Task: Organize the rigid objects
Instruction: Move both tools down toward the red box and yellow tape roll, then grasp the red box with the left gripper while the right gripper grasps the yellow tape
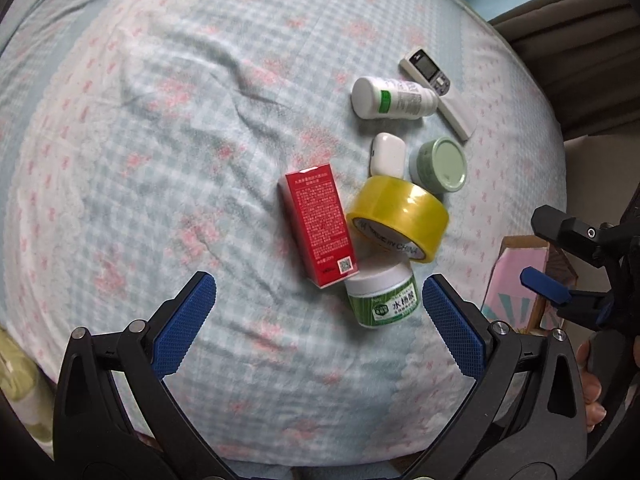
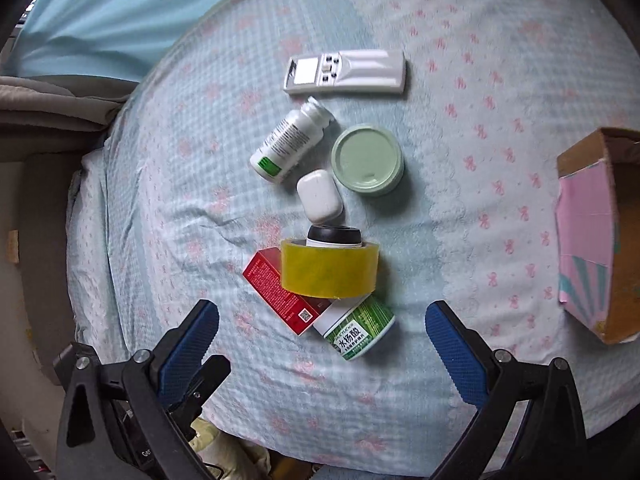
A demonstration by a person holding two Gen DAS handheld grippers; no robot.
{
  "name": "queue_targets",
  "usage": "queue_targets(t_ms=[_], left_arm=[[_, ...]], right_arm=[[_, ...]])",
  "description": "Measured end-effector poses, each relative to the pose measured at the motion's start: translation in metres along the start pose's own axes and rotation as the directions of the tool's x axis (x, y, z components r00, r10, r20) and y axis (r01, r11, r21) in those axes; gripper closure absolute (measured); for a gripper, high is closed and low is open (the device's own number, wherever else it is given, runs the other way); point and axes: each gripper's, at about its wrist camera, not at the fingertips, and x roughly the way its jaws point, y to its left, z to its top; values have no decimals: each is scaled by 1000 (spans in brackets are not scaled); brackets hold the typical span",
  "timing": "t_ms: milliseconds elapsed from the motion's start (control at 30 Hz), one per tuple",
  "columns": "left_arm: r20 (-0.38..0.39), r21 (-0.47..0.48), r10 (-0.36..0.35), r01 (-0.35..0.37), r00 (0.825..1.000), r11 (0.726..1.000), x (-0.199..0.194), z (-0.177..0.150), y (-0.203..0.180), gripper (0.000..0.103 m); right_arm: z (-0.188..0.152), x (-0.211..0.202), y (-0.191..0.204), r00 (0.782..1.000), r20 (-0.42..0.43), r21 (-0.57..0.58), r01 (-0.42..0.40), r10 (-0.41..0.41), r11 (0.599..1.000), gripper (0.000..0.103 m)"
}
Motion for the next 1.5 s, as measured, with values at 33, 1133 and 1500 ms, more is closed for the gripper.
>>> queue_targets(t_ms=[33, 1133, 1500], left_arm=[[-12, -6, 6, -6, 1000, 1000, 12, 3, 0, 1], [-131, -16, 36, -39, 991, 999, 130, 36, -29, 59], [-96, 34, 20, -17, 995, 999, 110, 38, -35, 61]], right_arm=[[6, 14, -3, 1000, -27, 8, 3, -3, 1000, 0], [39, 131, -33, 956, -239, 221, -117, 170, 968, 7], [36, 121, -76, 898, -159, 492, -287, 410, 822, 7]])
